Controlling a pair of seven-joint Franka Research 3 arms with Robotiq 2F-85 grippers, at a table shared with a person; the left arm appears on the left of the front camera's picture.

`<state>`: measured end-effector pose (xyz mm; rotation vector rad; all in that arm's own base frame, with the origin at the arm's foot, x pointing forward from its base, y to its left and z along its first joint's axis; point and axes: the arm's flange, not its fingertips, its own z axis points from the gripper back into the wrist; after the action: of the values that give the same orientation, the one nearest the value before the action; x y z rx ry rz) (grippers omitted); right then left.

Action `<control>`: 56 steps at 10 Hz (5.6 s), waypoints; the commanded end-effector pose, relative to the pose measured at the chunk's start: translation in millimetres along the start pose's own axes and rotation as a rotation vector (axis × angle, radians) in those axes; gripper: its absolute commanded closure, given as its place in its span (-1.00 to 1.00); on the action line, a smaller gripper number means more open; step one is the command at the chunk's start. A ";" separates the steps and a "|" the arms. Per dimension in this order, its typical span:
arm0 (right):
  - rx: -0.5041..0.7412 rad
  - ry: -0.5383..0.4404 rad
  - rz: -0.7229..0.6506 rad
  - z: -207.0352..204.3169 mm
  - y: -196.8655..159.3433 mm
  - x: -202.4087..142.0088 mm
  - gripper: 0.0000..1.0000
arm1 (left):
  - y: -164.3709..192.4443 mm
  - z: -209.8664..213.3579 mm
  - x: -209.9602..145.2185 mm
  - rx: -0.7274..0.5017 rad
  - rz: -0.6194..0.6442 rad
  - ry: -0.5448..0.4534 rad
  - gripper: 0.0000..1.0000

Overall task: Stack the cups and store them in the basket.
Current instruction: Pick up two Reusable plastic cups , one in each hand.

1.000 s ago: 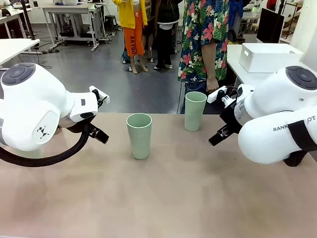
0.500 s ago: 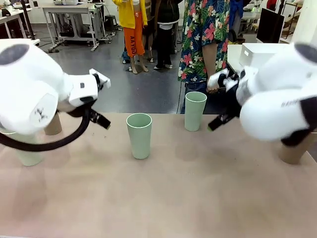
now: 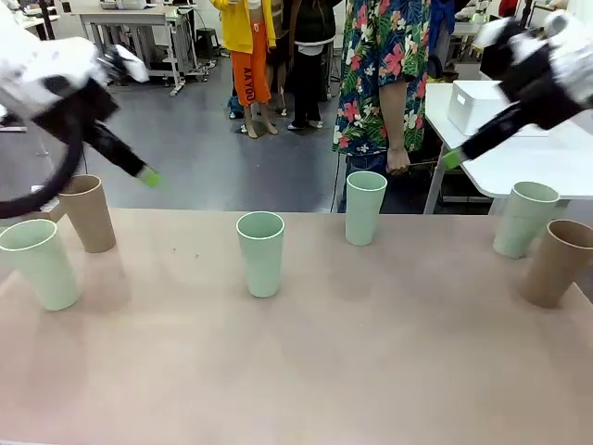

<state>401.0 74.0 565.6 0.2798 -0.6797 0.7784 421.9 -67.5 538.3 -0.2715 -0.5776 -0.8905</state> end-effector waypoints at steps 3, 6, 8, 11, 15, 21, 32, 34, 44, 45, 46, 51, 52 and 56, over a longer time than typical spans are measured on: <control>0.163 -0.194 0.098 84.6 -52.4 -102.0 -1.00 | 57.7 70.4 -85.3 -0.175 -0.217 -0.162 -1.00; 0.209 -0.314 0.112 106.8 -66.8 -148.7 -1.00 | 89.9 100.4 -147.1 -0.234 -0.248 -0.316 -1.00; 0.222 -0.336 0.115 107.0 -67.8 -156.0 -1.00 | 100.3 115.1 -182.7 -0.258 -0.200 -0.427 -1.00; 0.233 -0.359 0.103 105.7 -67.5 -156.1 -1.00 | 97.6 116.9 -194.3 -0.241 -0.189 -0.445 -1.00; 0.230 -0.374 0.061 104.2 -73.1 -161.1 -1.00 | 94.2 116.7 -189.4 -0.236 -0.175 -0.436 -1.00; 0.230 -0.354 0.030 103.2 -72.2 -162.1 -1.00 | 94.8 115.1 -187.8 -0.231 -0.169 -0.408 -1.00; 0.230 -0.354 0.030 103.2 -72.2 -162.1 -1.00 | 94.8 115.1 -187.8 -0.231 -0.169 -0.408 -1.00; 0.230 -0.354 0.030 103.2 -72.2 -162.1 -1.00 | 94.8 115.1 -187.8 -0.231 -0.169 -0.408 -1.00; 0.230 -0.354 0.030 103.2 -72.2 -162.1 -1.00 | 94.8 115.1 -187.8 -0.231 -0.169 -0.408 -1.00; 0.230 -0.354 0.030 103.2 -72.2 -162.1 -1.00 | 94.8 115.1 -187.8 -0.231 -0.169 -0.408 -1.00; 0.230 -0.354 0.030 103.2 -72.2 -162.1 -1.00 | 94.8 115.1 -187.8 -0.231 -0.169 -0.408 -1.00; 0.230 -0.354 0.030 103.2 -72.2 -162.1 -1.00 | 94.8 115.1 -187.8 -0.231 -0.169 -0.408 -1.00; 0.230 -0.354 0.030 103.2 -72.2 -162.1 -1.00 | 94.8 115.1 -187.8 -0.231 -0.169 -0.408 -1.00; 0.230 -0.354 0.030 103.2 -72.2 -162.1 -1.00 | 94.8 115.1 -187.8 -0.231 -0.169 -0.408 -1.00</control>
<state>319.0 -113.4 535.9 0.6231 -0.8998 0.8284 363.6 164.2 525.0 -0.6233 -0.8728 -1.0662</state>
